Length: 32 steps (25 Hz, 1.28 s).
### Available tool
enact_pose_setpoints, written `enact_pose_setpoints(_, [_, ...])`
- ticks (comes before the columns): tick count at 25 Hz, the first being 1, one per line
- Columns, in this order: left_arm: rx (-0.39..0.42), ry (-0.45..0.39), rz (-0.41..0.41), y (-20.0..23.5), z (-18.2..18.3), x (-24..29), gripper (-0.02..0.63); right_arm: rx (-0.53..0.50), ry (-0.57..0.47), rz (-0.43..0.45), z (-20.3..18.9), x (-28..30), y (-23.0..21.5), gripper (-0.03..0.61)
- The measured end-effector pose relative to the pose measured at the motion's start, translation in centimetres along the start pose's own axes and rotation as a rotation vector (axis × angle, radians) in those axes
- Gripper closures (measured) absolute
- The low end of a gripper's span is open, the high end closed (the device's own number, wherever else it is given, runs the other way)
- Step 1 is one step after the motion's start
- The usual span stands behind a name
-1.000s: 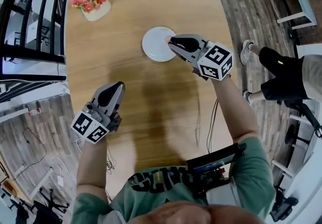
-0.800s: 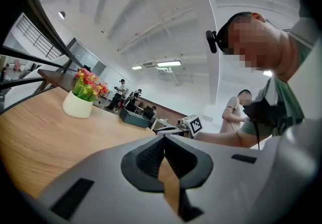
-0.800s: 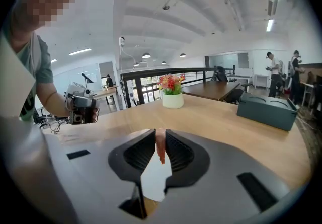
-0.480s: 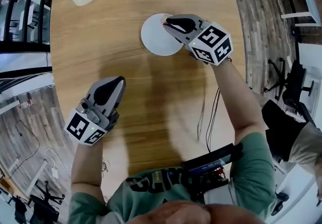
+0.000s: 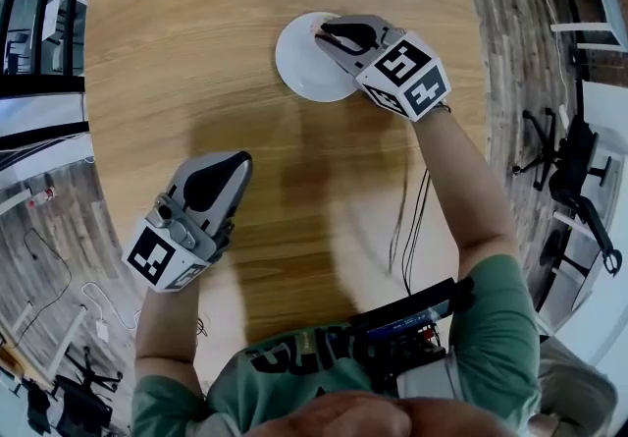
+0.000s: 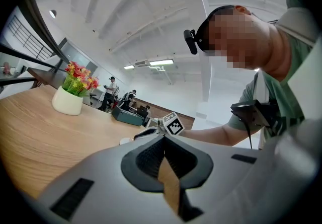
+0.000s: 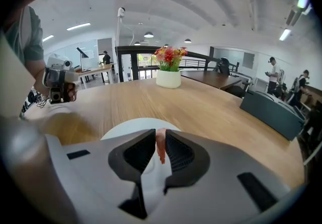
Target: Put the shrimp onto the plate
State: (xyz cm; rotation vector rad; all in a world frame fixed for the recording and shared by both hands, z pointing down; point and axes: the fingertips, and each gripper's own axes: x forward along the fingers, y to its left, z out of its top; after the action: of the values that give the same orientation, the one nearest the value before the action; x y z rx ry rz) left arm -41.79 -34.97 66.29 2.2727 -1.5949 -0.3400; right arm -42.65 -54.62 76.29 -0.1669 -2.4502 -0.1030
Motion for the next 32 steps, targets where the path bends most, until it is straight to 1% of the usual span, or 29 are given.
enact_pose_setpoints(4, [0.006,-0.005,-0.008,-0.6,0.1,0.3,0.608,-0.018,-0.011,-0.024,0.2,-0.4,-0.4,0.511])
enact_pose_setpoints(5, [0.006,-0.007,-0.01,-0.5,0.1,0.2,0.609,-0.012,-0.02,-0.021,0.5,-0.3,-0.4,0.487])
enact_pose_setpoints(7, [0.004,-0.011,-0.01,-0.3,0.2,-0.1,0.609,0.001,-0.038,-0.008,1.2,-0.2,0.0,0.364])
enact_pose_setpoints(8, [0.003,-0.012,-0.009,-0.2,0.1,-0.2,0.608,0.003,-0.047,-0.005,1.5,-0.2,0.2,0.34])
enact_pose_setpoints(9, [0.002,-0.01,-0.008,-0.2,0.1,-0.4,0.609,0.003,-0.055,-0.005,1.7,-0.3,0.4,0.33])
enact_pose_setpoints(12, [-0.003,0.0,-0.007,-0.7,0.1,-0.7,0.608,0.016,-0.071,-0.01,2.1,-1.2,0.5,0.328])
enact_pose_setpoints(19, [0.002,-0.01,0.008,-1.6,1.3,-1.2,0.609,0.056,-0.089,-0.017,3.1,-3.2,1.3,0.329])
enact_pose_setpoints(22, [0.004,-0.019,0.009,-2.8,2.4,-1.7,0.609,0.08,-0.1,-0.008,3.4,-4.6,2.7,0.33])
enact_pose_setpoints(26, [0.01,-0.022,0.023,-4.8,4.1,-3.2,0.608,0.106,-0.103,0.03,3.8,-7.0,5.3,0.33])
enact_pose_setpoints(29, [0.008,-0.036,0.04,-6.1,5.5,-4.5,0.608,0.138,-0.146,0.056,4.9,-9.2,7.1,0.332])
enact_pose_setpoints(31, [0.011,-0.049,0.048,-7.2,6.7,-5.4,0.609,0.151,-0.176,0.055,5.7,-10.9,8.1,0.398])
enact_pose_setpoints(32, [0.015,-0.055,0.051,-7.9,7.3,-5.8,0.609,0.154,-0.185,0.051,6.0,-11.8,8.7,0.42])
